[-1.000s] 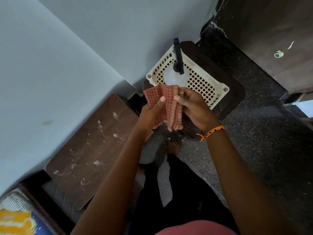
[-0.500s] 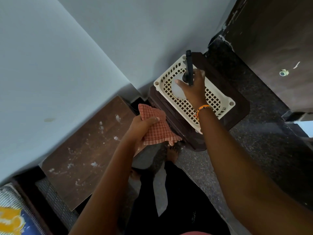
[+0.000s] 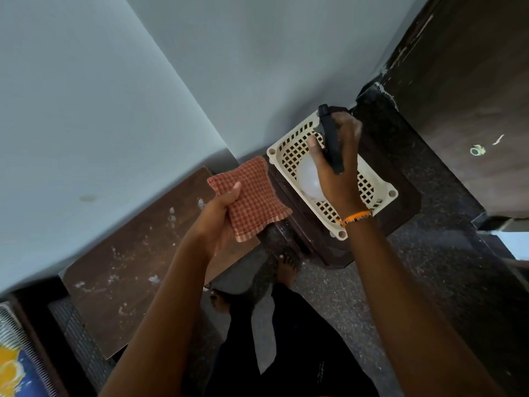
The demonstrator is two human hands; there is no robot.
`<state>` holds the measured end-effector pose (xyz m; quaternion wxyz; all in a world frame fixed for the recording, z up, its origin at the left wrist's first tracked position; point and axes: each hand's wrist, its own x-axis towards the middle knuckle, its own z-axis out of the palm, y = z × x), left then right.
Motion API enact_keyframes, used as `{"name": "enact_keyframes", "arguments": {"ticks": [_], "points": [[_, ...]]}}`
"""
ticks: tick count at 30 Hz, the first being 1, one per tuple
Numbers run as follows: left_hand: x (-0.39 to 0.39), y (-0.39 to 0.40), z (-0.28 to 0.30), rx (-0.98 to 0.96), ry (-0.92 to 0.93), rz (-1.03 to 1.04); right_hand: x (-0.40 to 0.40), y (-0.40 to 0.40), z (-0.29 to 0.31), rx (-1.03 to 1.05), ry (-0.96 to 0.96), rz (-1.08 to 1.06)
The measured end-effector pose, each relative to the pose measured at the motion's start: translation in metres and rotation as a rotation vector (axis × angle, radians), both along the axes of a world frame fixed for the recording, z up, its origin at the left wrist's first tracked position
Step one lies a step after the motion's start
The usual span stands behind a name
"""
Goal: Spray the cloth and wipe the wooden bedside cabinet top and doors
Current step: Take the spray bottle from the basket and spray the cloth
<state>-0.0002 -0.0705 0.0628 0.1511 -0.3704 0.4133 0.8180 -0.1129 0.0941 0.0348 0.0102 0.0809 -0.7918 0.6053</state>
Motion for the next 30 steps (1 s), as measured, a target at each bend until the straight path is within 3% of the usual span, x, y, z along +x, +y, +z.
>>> {"name": "enact_keyframes", "arguments": {"ticks": [7, 13, 22, 30], "points": [[-0.005, -0.013, 0.019, -0.051, 0.136, -0.081, 0.053, 0.009, 0.024, -0.053, -0.08, 0.307], [-0.007, -0.021, 0.026, -0.144, 0.134, -0.094, 0.076, -0.012, 0.01, 0.027, -0.087, 0.487], [0.001, -0.019, 0.03, -0.138, 0.136, -0.046, 0.095, -0.035, 0.001, -0.124, -0.402, 0.477], [0.006, -0.03, 0.032, -0.176, 0.164, -0.032, 0.084, -0.035, -0.001, -0.243, -0.516, 0.416]]}}
